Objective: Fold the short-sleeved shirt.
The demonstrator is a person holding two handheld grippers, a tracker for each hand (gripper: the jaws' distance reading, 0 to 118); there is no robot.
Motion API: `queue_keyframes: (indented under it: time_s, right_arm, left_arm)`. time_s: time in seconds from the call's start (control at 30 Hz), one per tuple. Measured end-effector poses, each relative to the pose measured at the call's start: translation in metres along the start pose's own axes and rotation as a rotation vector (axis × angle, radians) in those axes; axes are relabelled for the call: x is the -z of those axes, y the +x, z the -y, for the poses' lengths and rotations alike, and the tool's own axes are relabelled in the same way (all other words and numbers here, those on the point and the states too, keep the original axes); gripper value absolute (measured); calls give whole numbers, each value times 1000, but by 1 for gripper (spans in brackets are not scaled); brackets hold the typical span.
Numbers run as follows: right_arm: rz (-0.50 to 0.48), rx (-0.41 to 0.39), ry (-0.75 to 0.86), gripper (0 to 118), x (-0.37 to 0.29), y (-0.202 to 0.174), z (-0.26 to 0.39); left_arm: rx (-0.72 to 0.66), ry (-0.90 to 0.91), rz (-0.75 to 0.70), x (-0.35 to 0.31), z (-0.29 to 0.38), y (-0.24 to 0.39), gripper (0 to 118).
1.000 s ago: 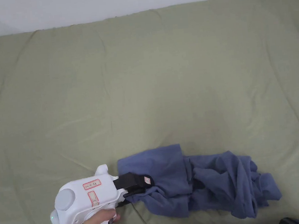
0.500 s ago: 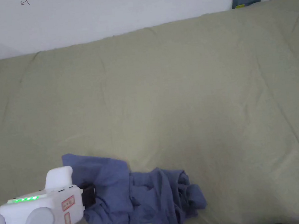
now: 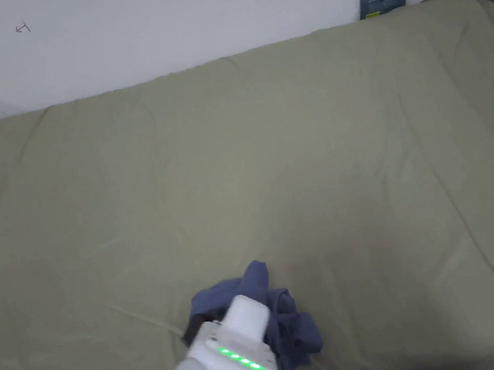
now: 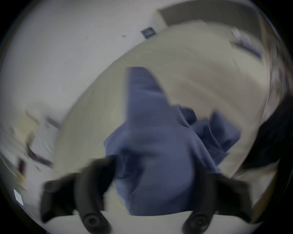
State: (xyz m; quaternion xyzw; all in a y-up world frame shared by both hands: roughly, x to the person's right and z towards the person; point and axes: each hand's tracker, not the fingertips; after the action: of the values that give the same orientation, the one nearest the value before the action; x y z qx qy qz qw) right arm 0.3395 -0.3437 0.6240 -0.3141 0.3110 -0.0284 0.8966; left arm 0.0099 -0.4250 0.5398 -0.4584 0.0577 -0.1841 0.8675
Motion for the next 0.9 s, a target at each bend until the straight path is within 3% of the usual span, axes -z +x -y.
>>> queue_keyframes:
  time_s: [0.03,0.07,0.13,0.17,0.2,0.3,0.33,0.37,0.43,0.53,0.63,0.77,0.9]
  right_arm:
    - [-2,-1,0,6,-1,2,0]
    - [-5,2,0,6,-1,4,0]
    - [-12,15,-2,6,1,8,1]
    - [-12,19,-2,6,3,9,1]
    - [-12,24,-3,6,5,10,2]
    - [-21,49,-10,6,10,12,4]
    - [-28,58,-11,6,11,11,4]
    - [-35,64,-13,6,12,11,5]
    - [-46,67,-20,6,14,10,4]
    - [-42,59,-18,6,12,8,2]
    - [-27,70,-14,6,11,11,-1]
    - [-14,68,-72,6,20,14,-3]
    - [-83,76,-158,6,55,8,-12]
  left_arm:
    - [-181,13,147,-13,0,-29,113]
    - [-312,26,291,-25,2,-54,118]
    - [-603,117,541,-57,6,-103,118]
    - [-676,195,622,-68,13,-123,118]
    - [-758,266,665,-79,20,-144,118]
    - [-973,439,606,-88,39,-176,118]
    - [-1003,449,596,-78,43,-182,116]
    - [-1026,431,613,-73,41,-172,104]
    - [-1048,301,665,-42,35,-153,10]
    - [-889,85,522,9,17,-106,9]
    - [-944,-10,768,47,13,-50,9]
    - [-939,2,806,72,4,-16,9]
    - [-912,23,785,43,2,-40,9]
